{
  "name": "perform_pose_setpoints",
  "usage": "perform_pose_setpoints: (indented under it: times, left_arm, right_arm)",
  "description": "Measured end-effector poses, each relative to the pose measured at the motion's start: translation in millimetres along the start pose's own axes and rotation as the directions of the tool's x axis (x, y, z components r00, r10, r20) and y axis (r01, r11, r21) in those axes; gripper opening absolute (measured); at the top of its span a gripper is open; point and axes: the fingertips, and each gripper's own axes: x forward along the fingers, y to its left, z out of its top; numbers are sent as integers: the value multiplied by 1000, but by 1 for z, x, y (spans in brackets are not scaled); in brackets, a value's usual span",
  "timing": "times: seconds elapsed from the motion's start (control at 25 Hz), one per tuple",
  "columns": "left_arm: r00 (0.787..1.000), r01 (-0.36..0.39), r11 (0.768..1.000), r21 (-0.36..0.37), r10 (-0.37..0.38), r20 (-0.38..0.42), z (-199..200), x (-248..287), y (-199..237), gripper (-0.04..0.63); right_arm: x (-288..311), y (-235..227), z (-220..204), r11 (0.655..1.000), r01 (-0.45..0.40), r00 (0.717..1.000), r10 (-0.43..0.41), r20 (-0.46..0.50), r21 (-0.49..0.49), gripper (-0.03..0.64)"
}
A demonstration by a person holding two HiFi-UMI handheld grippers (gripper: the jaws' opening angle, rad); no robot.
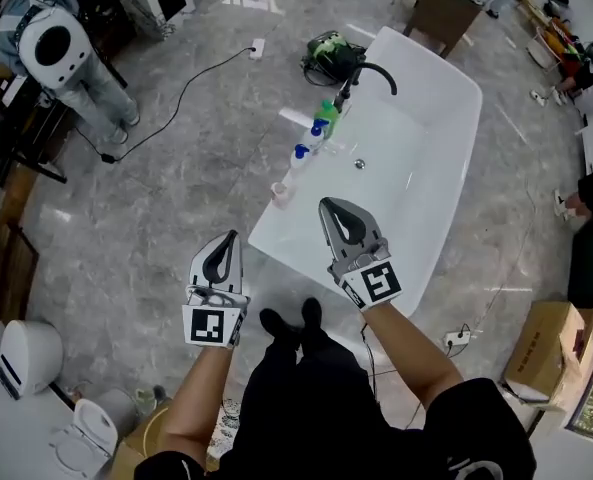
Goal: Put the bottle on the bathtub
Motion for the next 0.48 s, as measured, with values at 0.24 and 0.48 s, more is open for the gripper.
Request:
perform_pose_setpoints:
  times: [0.24,0.48]
  left_arm:
    - [999,18,1000,25,-19,30,44,-27,-27,8]
    - [998,-36,998,42,34,51,75,-47,-41,8]
  right_arm:
    - [-43,8,44,998,55,998,-55,-4,12,9]
    - [-86,16,65,995,92,995,-92,-25,37,8]
